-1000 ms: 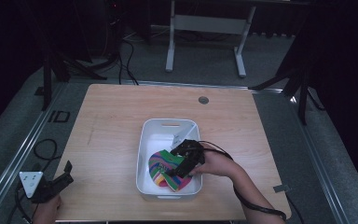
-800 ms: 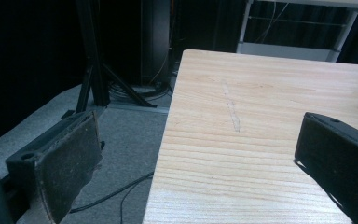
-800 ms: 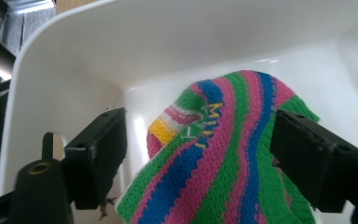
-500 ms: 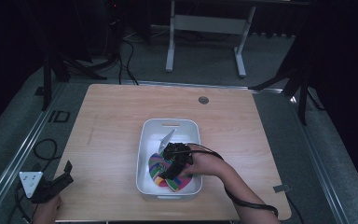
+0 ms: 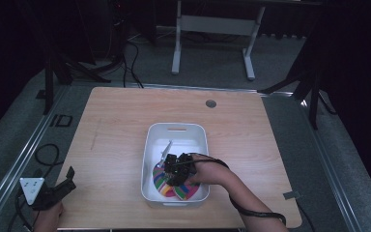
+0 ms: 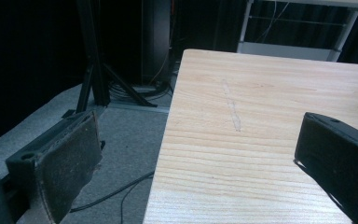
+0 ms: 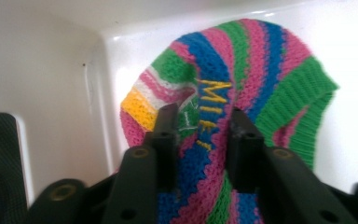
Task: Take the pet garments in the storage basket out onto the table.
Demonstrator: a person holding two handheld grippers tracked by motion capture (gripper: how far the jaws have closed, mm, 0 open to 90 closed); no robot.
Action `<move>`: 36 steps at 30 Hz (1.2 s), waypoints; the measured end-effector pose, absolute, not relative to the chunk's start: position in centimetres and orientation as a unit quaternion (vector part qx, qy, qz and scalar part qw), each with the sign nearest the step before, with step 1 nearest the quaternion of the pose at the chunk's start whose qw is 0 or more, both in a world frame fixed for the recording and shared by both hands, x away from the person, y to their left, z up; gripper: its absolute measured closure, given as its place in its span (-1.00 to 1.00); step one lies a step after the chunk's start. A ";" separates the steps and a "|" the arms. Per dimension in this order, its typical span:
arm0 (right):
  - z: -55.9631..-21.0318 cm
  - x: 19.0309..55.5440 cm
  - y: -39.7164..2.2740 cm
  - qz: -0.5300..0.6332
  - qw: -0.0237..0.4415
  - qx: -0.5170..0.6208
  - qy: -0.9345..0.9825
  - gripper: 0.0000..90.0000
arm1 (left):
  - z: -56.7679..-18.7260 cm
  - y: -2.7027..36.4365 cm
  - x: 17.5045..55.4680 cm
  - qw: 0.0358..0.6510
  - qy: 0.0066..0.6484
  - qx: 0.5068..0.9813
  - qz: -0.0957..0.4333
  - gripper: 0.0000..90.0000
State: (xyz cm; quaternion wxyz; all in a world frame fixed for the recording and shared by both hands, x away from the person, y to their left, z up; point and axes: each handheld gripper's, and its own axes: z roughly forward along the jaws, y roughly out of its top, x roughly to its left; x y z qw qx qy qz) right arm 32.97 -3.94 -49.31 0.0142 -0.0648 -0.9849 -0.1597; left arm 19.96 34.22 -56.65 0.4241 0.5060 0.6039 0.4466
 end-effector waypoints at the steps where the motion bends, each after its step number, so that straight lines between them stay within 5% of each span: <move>1: -49.0 32.9 -4.3 -0.173 0.006 -0.064 -0.983 0.64 | -56.7 34.2 20.0 0.424 0.604 0.506 0.446 -0.98; 36: -35.8 33.9 -9.3 -0.370 -0.083 -0.083 -0.922 0.74 | -56.7 34.2 20.0 0.424 0.604 0.505 0.447 -0.98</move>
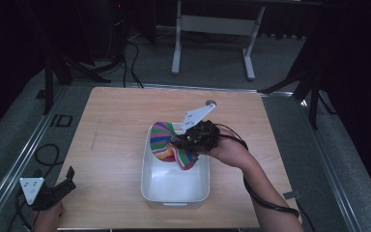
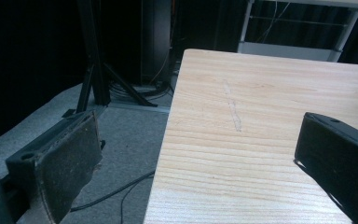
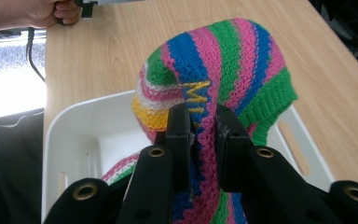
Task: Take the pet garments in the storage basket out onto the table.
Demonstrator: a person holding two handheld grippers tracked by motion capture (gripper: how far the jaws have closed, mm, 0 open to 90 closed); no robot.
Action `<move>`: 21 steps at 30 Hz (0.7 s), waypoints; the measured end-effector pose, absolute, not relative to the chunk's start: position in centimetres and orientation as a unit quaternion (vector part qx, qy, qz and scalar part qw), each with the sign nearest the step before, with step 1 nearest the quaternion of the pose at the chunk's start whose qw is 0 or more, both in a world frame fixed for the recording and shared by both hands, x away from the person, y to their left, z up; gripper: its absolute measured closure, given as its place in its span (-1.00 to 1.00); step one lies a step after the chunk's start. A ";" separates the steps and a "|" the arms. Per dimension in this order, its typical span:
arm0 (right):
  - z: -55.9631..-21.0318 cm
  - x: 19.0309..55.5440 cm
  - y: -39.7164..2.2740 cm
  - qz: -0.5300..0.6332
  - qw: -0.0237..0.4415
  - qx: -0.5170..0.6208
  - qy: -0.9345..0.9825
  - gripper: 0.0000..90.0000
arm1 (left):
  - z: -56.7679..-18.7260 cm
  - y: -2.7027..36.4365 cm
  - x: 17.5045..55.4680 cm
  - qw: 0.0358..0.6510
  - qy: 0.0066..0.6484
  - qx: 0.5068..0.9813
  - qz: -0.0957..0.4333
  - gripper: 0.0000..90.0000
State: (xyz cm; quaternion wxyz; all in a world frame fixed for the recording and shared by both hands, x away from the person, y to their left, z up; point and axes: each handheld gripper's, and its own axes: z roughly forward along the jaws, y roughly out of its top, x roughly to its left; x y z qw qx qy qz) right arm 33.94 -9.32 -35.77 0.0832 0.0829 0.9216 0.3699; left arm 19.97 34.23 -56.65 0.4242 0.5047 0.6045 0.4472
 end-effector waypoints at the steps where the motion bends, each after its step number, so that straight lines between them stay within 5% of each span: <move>1: -35.4 33.9 -9.4 0.375 0.084 0.083 0.919 0.74 | -56.7 34.2 20.0 0.424 0.604 0.505 0.447 -0.98; 11: -31.4 33.8 -10.1 0.392 0.114 0.077 0.910 0.74 | -56.6 34.2 20.0 0.423 0.605 0.505 0.447 -0.98; 21: -30.8 34.3 -11.9 0.394 0.123 0.092 0.906 0.74 | -56.6 34.2 20.0 0.423 0.605 0.506 0.446 -0.98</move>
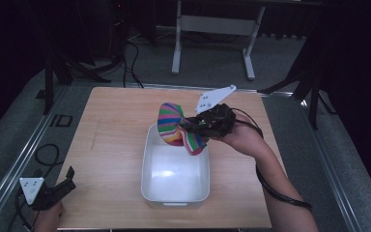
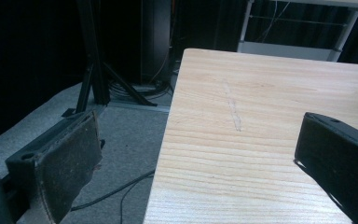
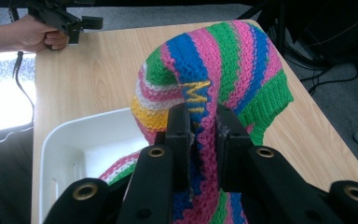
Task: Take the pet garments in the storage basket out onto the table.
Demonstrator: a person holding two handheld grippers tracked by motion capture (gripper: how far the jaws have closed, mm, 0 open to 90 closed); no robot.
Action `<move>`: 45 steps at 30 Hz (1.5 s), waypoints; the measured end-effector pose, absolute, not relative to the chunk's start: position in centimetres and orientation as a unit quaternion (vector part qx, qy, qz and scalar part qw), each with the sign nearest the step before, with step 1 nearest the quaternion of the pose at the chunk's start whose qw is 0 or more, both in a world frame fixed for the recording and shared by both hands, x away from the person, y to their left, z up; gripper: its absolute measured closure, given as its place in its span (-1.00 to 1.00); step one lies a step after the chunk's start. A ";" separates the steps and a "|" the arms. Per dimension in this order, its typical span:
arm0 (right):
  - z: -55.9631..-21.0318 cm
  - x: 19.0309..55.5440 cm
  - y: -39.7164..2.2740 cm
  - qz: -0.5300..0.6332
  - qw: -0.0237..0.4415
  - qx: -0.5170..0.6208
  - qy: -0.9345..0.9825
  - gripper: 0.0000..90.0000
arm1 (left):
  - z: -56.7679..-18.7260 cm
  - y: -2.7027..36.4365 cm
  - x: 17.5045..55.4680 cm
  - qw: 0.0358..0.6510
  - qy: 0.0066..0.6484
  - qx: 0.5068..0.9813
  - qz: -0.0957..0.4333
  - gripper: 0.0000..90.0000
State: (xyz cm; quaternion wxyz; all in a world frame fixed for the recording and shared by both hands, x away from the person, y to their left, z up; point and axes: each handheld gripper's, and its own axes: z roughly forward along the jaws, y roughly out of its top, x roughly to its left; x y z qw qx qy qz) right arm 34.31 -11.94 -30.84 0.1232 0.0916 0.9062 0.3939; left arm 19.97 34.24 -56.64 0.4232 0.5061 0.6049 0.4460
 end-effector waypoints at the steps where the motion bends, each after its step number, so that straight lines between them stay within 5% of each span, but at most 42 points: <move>1: -30.8 34.3 -11.9 0.394 0.123 0.092 0.906 0.74 | -56.6 34.2 20.0 0.423 0.605 0.506 0.446 -0.98; 33: -32.5 35.6 -26.1 0.384 0.173 0.221 0.880 0.74 | -56.6 34.1 20.0 0.421 0.604 0.507 0.449 -0.98; 45: -37.8 37.3 -27.4 0.365 0.174 0.258 0.878 0.74 | -56.6 34.1 20.0 0.421 0.604 0.507 0.449 -0.98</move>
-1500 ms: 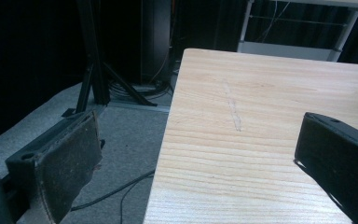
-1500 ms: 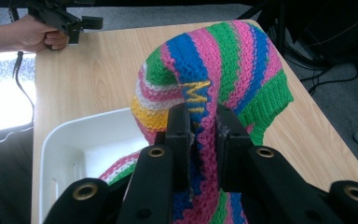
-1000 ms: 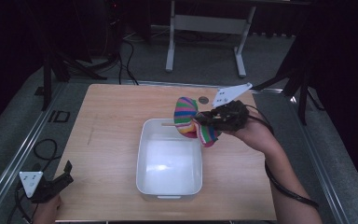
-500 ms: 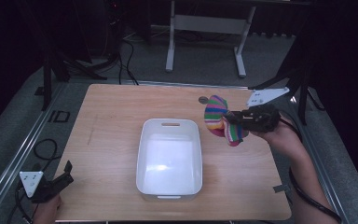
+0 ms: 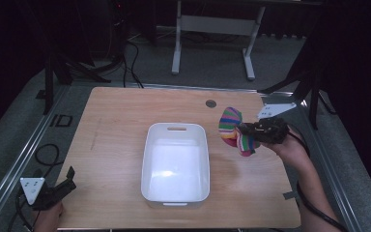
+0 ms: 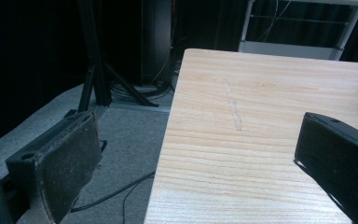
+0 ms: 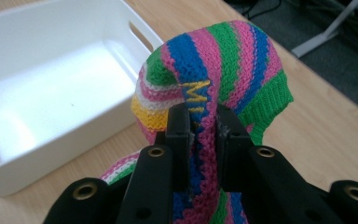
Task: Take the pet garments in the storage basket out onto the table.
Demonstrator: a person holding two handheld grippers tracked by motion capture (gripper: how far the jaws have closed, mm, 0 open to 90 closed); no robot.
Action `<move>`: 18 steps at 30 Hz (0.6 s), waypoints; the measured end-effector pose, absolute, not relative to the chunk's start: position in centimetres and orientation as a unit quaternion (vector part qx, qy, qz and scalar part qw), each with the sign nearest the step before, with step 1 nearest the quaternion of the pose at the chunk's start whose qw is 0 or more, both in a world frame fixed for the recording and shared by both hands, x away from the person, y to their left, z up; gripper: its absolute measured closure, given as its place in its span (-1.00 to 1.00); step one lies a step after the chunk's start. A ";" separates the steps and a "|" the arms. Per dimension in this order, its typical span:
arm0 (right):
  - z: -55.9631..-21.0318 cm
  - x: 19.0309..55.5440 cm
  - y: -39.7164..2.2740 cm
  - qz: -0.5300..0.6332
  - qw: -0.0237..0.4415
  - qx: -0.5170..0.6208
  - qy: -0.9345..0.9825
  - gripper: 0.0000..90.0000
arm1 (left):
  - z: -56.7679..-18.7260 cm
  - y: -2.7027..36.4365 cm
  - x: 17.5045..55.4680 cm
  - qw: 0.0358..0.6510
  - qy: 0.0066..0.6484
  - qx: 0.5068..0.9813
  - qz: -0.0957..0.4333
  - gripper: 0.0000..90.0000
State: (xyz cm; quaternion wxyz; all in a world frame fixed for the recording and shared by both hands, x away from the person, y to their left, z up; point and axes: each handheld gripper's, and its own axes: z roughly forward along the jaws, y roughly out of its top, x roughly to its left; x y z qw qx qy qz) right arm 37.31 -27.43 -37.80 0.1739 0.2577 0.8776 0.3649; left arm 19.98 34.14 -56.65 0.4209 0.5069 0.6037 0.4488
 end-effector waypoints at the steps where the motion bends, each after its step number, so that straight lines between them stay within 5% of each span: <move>1: -38.2 37.4 -27.5 0.364 0.173 0.260 0.877 0.74 | -56.6 34.1 20.0 0.421 0.604 0.507 0.449 -0.98; 6: -41.6 38.4 -27.6 0.344 0.188 0.280 0.876 0.74 | -56.6 34.2 20.0 0.421 0.604 0.507 0.448 -0.98; 18: -49.3 40.3 -28.0 0.343 0.139 0.336 0.866 0.73 | -56.6 34.1 20.0 0.421 0.603 0.508 0.448 -0.98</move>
